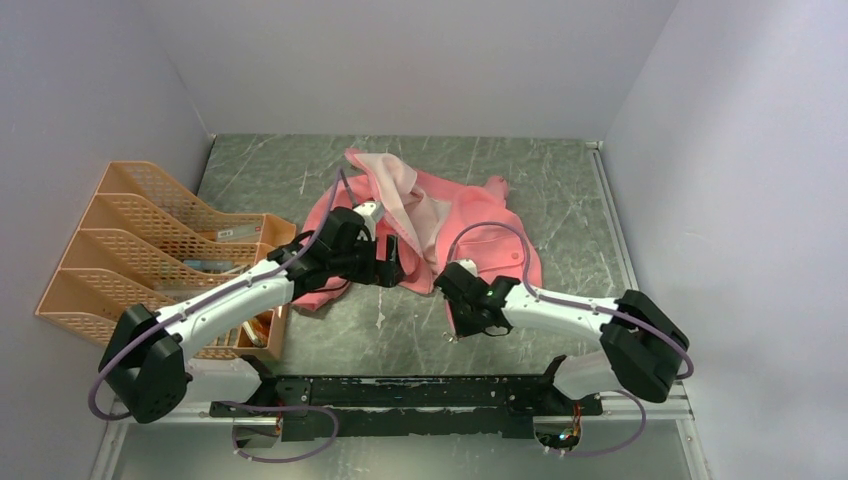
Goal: Zip up the jacket
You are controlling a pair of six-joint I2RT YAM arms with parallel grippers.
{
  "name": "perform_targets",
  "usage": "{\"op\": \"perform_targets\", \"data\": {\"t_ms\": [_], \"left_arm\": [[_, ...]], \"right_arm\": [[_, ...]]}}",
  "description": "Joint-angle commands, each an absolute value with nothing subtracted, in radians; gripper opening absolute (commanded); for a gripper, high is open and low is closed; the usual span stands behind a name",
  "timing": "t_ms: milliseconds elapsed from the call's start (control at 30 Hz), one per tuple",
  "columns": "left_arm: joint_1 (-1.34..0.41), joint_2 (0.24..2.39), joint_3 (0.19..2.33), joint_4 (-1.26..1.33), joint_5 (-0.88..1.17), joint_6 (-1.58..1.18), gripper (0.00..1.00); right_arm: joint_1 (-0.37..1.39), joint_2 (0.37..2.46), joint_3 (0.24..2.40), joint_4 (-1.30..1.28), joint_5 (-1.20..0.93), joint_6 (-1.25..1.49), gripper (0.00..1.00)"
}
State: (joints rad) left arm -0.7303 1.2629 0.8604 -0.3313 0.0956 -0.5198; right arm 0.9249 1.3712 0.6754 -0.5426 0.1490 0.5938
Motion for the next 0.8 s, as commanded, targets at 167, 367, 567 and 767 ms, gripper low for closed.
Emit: {"op": "perform_targets", "data": {"t_ms": [167, 367, 567, 767], "left_arm": [[-0.738, 1.213, 0.774, -0.099, 0.227, -0.601, 0.96], [-0.736, 1.234, 0.724, 0.065, 0.346, -0.653, 0.94], [-0.733, 1.275, 0.669, 0.223, 0.444, -0.724, 0.9], [-0.715, 1.317, 0.605, 0.402, 0.52, -0.807, 0.83]], "right_arm": [[0.924, 1.189, 0.628, -0.362, 0.144, 0.705, 0.0], [0.914, 1.097, 0.57, -0.221, 0.135, 0.753, 0.0], [0.903, 1.008, 0.501, -0.064, 0.148, 0.792, 0.0], [0.874, 0.919, 0.418, 0.093, 0.096, 0.84, 0.0]]}}
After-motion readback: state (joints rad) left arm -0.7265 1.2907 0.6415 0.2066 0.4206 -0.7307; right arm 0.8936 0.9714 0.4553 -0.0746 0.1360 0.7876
